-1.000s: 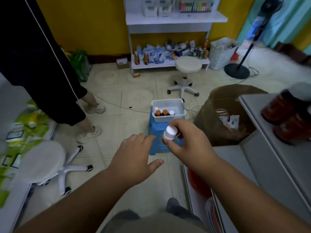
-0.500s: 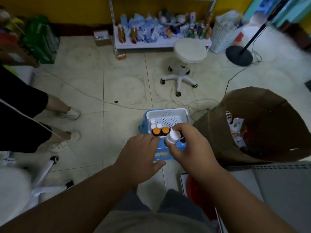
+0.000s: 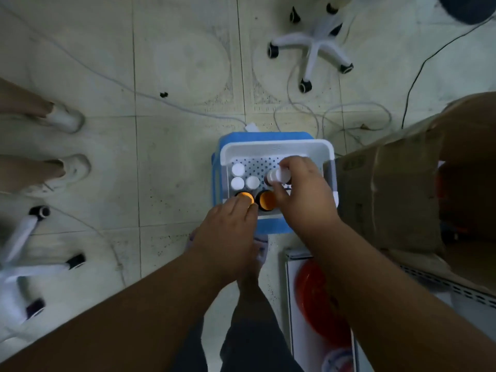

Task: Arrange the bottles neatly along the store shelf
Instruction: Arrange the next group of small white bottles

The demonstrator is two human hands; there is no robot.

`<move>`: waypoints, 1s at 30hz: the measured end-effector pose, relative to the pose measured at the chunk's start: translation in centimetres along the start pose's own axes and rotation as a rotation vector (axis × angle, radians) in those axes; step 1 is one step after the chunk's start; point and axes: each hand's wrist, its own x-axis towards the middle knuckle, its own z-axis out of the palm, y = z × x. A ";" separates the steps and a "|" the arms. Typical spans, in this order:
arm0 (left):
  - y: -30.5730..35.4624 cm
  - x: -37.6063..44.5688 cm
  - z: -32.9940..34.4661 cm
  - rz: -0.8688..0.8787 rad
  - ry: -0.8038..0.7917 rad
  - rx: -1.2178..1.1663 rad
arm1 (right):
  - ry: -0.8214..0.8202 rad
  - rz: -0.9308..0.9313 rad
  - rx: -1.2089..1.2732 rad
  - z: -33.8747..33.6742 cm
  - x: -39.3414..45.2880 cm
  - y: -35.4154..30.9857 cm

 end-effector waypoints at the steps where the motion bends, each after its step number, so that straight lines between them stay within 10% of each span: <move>1: -0.1 0.4 0.8 -0.004 -0.015 -0.001 | -0.027 0.000 -0.028 0.8 0.9 0.7; 17: -0.4 1.8 3.4 -0.012 0.072 0.132 | -0.485 0.160 -0.204 5.6 9.6 4.2; 30: 2.4 -2.3 -12.1 0.009 0.011 -0.038 | -0.173 -0.007 -0.003 -12.4 -4.2 -6.5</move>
